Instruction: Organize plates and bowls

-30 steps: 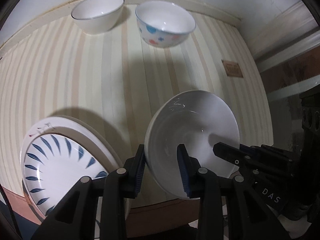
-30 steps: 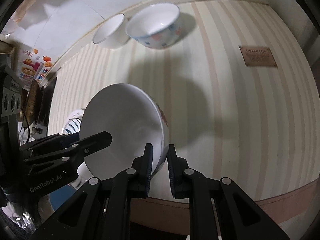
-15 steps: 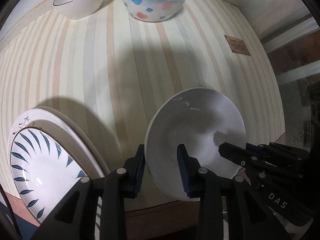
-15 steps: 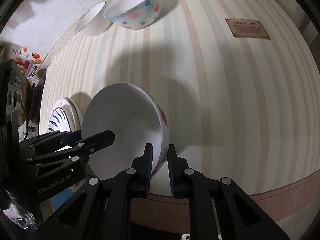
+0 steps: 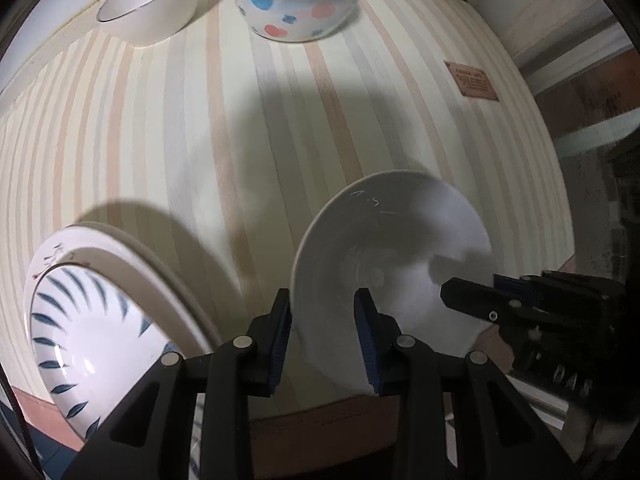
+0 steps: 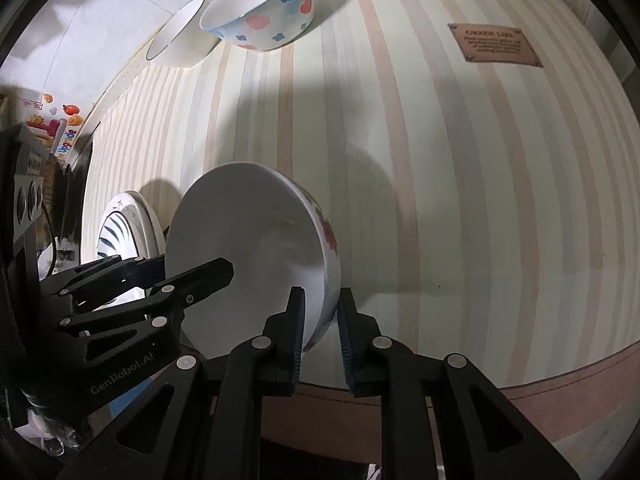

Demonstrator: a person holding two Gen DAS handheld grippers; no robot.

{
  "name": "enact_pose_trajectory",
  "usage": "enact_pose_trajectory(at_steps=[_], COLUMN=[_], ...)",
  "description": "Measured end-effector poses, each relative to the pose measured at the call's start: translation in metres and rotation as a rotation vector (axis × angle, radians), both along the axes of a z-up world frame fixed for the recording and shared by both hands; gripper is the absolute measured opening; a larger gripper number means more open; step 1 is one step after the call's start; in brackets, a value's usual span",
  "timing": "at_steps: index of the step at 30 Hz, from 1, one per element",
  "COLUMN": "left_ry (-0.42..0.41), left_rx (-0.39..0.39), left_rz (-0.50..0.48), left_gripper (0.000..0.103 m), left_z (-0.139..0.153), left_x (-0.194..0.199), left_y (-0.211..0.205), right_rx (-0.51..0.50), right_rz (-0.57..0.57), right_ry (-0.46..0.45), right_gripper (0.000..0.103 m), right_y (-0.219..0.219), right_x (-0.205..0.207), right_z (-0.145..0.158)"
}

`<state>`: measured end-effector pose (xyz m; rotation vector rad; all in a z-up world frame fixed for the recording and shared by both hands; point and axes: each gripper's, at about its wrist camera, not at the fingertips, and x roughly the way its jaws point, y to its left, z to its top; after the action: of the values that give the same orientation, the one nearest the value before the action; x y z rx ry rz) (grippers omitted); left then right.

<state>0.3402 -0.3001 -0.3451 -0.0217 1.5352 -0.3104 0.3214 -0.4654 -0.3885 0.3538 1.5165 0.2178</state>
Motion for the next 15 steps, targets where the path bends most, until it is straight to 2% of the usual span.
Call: enact_pose_trajectory(at_steps=[2, 5, 6, 7, 8, 9, 10, 15], left_ry=[-0.019, -0.088, -0.105, -0.118, -0.135, -0.147, -0.158, -0.132], left_rx=[-0.013, -0.042, -0.051, -0.062, -0.071, -0.067, -0.063, -0.065], left_rz=[0.010, 0.050, 0.071, 0.087, 0.108, 0.124, 0.147, 0.247], left_gripper=[0.029, 0.031, 0.038, 0.041, 0.041, 0.041, 0.041, 0.041], left_z=[0.017, 0.054, 0.062, 0.067, 0.071, 0.071, 0.070, 0.038], left_x=[0.002, 0.018, 0.028, 0.038, 0.053, 0.066, 0.083, 0.164], left_y=[0.007, 0.021, 0.026, 0.029, 0.032, 0.034, 0.036, 0.042], right_rx=[0.053, 0.105, 0.130, 0.148, 0.158, 0.166, 0.169, 0.129], right_rz=[-0.005, -0.022, -0.037, -0.051, -0.062, -0.075, -0.078, -0.099], right_ry=[0.038, 0.044, 0.033, 0.021, 0.010, -0.010, -0.026, -0.142], right_gripper=[0.020, 0.020, 0.021, 0.023, 0.034, 0.044, 0.046, 0.046], right_y=[-0.007, -0.024, -0.031, -0.036, -0.040, -0.044, -0.045, -0.045], right_x=[0.004, 0.008, 0.012, 0.017, 0.023, 0.034, 0.042, 0.124], right_z=[0.001, 0.015, 0.024, 0.031, 0.037, 0.044, 0.047, 0.052])
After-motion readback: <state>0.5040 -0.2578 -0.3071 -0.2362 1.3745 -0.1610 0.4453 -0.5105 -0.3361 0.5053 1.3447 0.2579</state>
